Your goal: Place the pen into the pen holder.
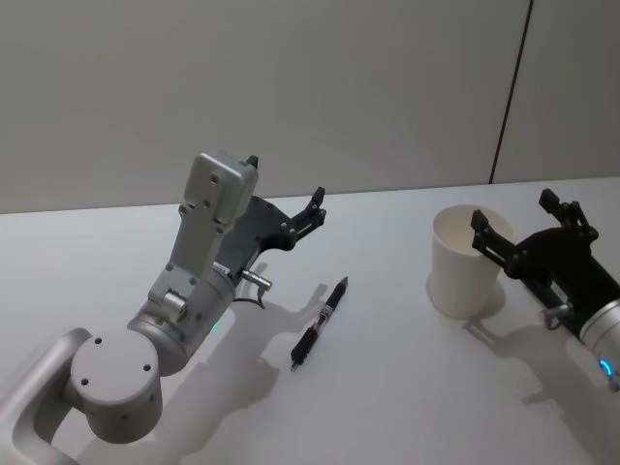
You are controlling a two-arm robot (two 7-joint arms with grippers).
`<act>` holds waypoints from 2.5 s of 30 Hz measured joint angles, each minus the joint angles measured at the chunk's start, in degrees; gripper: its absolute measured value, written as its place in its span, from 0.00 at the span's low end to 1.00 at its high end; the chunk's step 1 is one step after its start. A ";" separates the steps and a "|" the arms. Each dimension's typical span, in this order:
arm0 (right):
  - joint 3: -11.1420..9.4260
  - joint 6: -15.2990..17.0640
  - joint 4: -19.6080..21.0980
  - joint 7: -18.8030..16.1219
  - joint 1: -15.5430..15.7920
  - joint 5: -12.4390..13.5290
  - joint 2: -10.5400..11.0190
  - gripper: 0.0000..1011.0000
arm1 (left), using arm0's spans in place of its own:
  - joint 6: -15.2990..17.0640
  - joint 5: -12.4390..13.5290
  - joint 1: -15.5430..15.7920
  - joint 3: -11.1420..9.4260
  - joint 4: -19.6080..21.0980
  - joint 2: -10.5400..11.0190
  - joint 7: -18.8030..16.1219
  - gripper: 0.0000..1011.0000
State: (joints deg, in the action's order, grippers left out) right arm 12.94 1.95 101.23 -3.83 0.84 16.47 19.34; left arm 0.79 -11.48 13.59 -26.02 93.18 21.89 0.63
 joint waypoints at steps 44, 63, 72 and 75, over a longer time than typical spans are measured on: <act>0.00 0.00 0.00 0.00 0.00 0.00 0.00 0.99 | 0.00 0.00 0.00 0.00 0.00 0.00 0.00 0.99; 0.00 0.00 0.00 0.00 0.00 0.00 0.00 0.99 | 0.00 0.00 0.00 0.00 0.00 0.00 0.00 0.99; 0.01 0.27 -0.13 -0.26 -0.37 -0.09 -0.15 0.99 | 0.00 0.00 0.00 0.00 0.00 0.00 -0.01 0.99; 0.02 1.36 -0.77 -1.16 -1.45 -0.47 -0.48 0.99 | 0.00 0.00 0.00 0.00 0.00 0.00 0.00 0.99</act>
State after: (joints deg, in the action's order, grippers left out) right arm 12.96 3.31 100.46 -4.99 -0.61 16.00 18.86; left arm 0.79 -11.48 13.59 -26.02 93.18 21.89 0.63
